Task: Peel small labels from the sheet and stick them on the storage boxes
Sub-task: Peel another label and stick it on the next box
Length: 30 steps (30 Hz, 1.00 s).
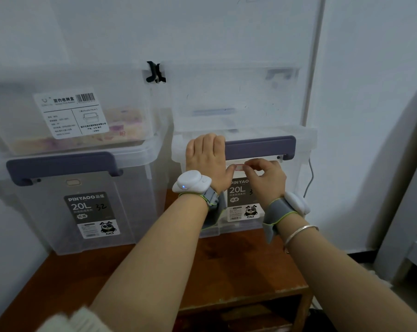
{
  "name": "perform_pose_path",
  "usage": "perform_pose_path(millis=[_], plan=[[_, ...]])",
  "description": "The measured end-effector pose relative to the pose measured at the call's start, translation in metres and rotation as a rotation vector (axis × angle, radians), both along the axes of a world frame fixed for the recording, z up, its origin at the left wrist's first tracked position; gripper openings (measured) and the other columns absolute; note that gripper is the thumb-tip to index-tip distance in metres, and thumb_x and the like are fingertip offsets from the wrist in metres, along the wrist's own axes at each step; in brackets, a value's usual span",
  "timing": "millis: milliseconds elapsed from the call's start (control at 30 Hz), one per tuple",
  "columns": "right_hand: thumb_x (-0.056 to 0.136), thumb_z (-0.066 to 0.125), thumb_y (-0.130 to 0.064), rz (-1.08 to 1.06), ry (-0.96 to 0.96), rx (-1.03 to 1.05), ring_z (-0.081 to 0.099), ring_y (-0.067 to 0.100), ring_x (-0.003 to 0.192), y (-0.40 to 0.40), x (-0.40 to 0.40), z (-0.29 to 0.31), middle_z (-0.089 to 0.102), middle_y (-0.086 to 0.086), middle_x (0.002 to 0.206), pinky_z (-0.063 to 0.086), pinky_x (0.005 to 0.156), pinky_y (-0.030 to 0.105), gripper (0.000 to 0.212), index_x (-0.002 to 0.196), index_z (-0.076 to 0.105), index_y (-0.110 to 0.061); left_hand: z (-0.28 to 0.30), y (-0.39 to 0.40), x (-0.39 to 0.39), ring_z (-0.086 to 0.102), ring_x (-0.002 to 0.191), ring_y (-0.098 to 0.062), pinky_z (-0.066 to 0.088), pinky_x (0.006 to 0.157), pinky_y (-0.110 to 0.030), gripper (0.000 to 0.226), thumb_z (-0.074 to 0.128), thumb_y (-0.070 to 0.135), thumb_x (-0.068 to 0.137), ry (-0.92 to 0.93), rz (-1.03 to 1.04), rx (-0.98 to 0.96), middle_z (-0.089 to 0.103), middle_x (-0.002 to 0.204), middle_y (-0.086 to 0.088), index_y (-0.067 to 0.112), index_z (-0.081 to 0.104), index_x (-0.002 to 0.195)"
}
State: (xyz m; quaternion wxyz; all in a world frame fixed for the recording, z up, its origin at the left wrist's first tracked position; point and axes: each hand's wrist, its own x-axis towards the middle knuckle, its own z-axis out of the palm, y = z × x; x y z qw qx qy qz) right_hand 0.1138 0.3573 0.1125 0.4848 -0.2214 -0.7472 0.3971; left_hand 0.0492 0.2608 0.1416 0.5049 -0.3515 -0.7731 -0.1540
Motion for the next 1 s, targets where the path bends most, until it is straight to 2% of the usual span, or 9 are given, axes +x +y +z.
perform_pose_path(millis=[33,100,167,300,433,600,700,800,1000], plan=[[0.079,0.063,-0.015,0.002,0.004,-0.006,0.055,0.025,0.095,-0.0001,-0.0002,0.0,0.065,0.0,0.077,0.038,0.096,0.049,0.01,0.085,0.071,-0.011,-0.0003,0.0005,-0.0003,0.064,0.073,-0.029,0.034,0.081,-0.03,0.054,0.081,0.036,0.045,0.002,-0.007,0.007,0.066,0.081,-0.01,0.005,0.063,0.085],[0.079,0.063,-0.015,0.011,0.008,-0.02,0.055,0.025,0.095,-0.0008,-0.0005,0.0002,0.057,-0.01,0.071,0.038,0.096,0.049,0.011,0.085,0.07,-0.012,-0.0008,0.0007,-0.0004,0.064,0.073,-0.029,0.039,0.081,-0.031,0.054,0.081,0.037,0.045,0.005,-0.004,0.003,0.066,0.08,-0.009,0.006,0.063,0.085],[0.078,0.063,-0.015,0.008,0.011,-0.025,0.055,0.025,0.095,-0.0011,-0.0013,0.0006,0.06,-0.004,0.075,0.038,0.096,0.049,0.011,0.085,0.071,-0.012,-0.0006,0.0003,0.0003,0.064,0.072,-0.028,0.051,0.078,-0.028,0.054,0.081,0.038,0.044,0.002,0.0,0.0,0.066,0.079,-0.008,0.007,0.063,0.084],[0.078,0.063,-0.016,-0.003,0.005,-0.018,0.055,0.024,0.095,-0.0007,-0.0012,0.0,0.064,0.002,0.08,0.038,0.096,0.048,0.011,0.085,0.07,-0.013,-0.0016,0.0013,0.0001,0.065,0.073,-0.028,0.053,0.077,-0.033,0.054,0.082,0.038,0.043,-0.009,-0.007,0.008,0.066,0.08,-0.008,0.007,0.063,0.084],[0.078,0.064,-0.015,0.008,0.011,-0.003,0.056,0.026,0.096,-0.0021,-0.001,0.001,0.045,-0.023,0.064,0.038,0.097,0.049,0.011,0.085,0.071,-0.012,-0.0026,0.0034,-0.0006,0.065,0.073,-0.027,0.054,0.078,-0.033,0.054,0.082,0.04,0.043,-0.004,0.011,0.023,0.067,0.08,-0.008,0.008,0.063,0.083],[0.079,0.063,-0.014,-0.001,0.003,0.016,0.055,0.028,0.097,-0.0019,-0.0013,0.0,0.039,-0.027,0.064,0.037,0.097,0.05,0.011,0.086,0.07,-0.011,-0.0025,0.0043,-0.0017,0.065,0.071,-0.027,0.055,0.075,-0.034,0.054,0.083,0.038,0.041,0.028,0.027,0.023,0.067,0.078,-0.008,0.008,0.064,0.081],[0.079,0.062,-0.015,-0.01,0.012,-0.002,0.055,0.027,0.097,-0.0019,-0.0021,-0.0003,0.05,-0.019,0.065,0.037,0.097,0.048,0.011,0.086,0.07,-0.011,-0.0026,0.0047,-0.0012,0.066,0.07,-0.027,0.055,0.074,-0.034,0.055,0.084,0.038,0.04,0.031,0.035,0.026,0.067,0.077,-0.009,0.007,0.064,0.081],[0.08,0.061,-0.016,-0.035,0.008,-0.017,0.054,0.026,0.099,-0.0022,-0.0043,-0.0006,0.07,0.004,0.082,0.038,0.096,0.044,0.011,0.086,0.069,-0.012,-0.0032,0.0057,-0.0006,0.066,0.07,-0.027,0.055,0.074,-0.034,0.054,0.084,0.037,0.04,0.025,0.035,0.03,0.067,0.078,-0.009,0.007,0.064,0.081],[0.08,0.06,-0.016,-0.033,0.002,-0.003,0.055,0.028,0.095,-0.0032,-0.0096,-0.0029,0.071,0.012,0.086,0.039,0.085,0.036,0.012,0.084,0.067,-0.007,-0.0028,0.0039,0.0021,0.065,0.071,-0.029,0.055,0.074,-0.036,0.054,0.085,0.035,0.042,-0.016,0.018,0.023,0.067,0.078,-0.012,0.005,0.064,0.081]])
